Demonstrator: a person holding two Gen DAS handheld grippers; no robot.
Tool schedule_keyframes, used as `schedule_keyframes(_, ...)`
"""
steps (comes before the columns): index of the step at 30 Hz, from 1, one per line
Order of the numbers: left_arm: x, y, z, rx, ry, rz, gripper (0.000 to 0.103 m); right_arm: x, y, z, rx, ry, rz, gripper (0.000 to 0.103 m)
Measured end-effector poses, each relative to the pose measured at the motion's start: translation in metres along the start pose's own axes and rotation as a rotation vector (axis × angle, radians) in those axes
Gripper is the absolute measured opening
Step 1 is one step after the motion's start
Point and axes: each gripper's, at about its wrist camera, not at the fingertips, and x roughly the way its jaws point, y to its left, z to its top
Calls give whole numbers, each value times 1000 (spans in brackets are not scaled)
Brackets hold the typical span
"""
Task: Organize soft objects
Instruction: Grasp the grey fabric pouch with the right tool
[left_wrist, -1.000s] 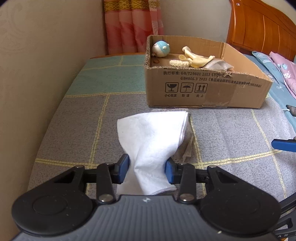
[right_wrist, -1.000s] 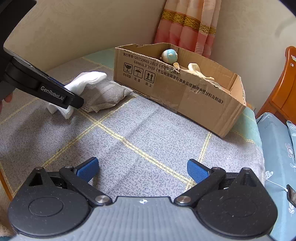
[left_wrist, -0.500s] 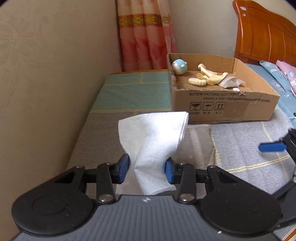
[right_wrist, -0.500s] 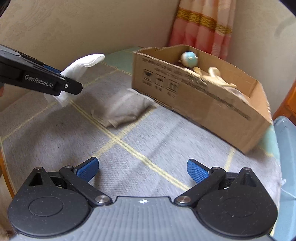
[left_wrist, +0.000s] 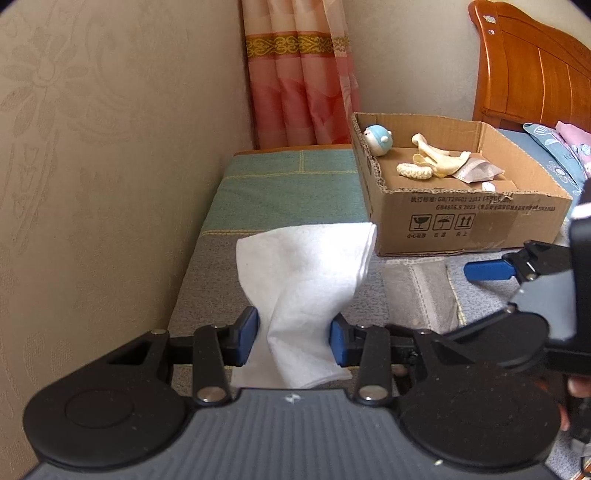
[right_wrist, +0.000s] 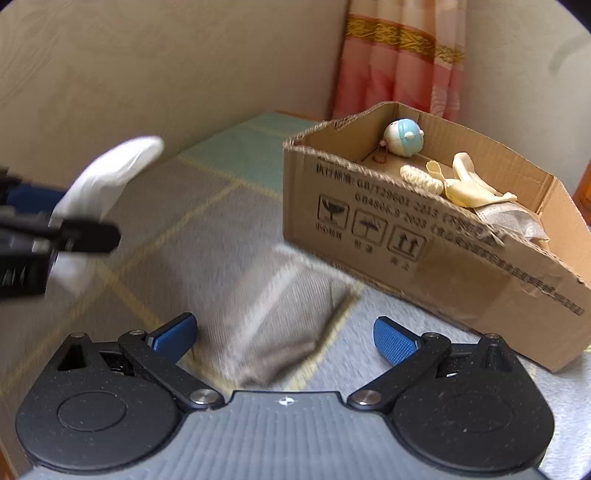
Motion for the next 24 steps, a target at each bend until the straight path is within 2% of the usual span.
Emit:
schedule_keyframes(7,0,3,-1,-5,0,-8,39,7,4,3,25,4,-46,103)
schedule_keyframes(15,1,2,-1,-3,-4,-29,39,-7,-18,-8,51,30,-95,103)
schedule_keyframes(24,2,2,-1,-4,-5,-31,39,-6,-12,-12,-18,-20,-17,102)
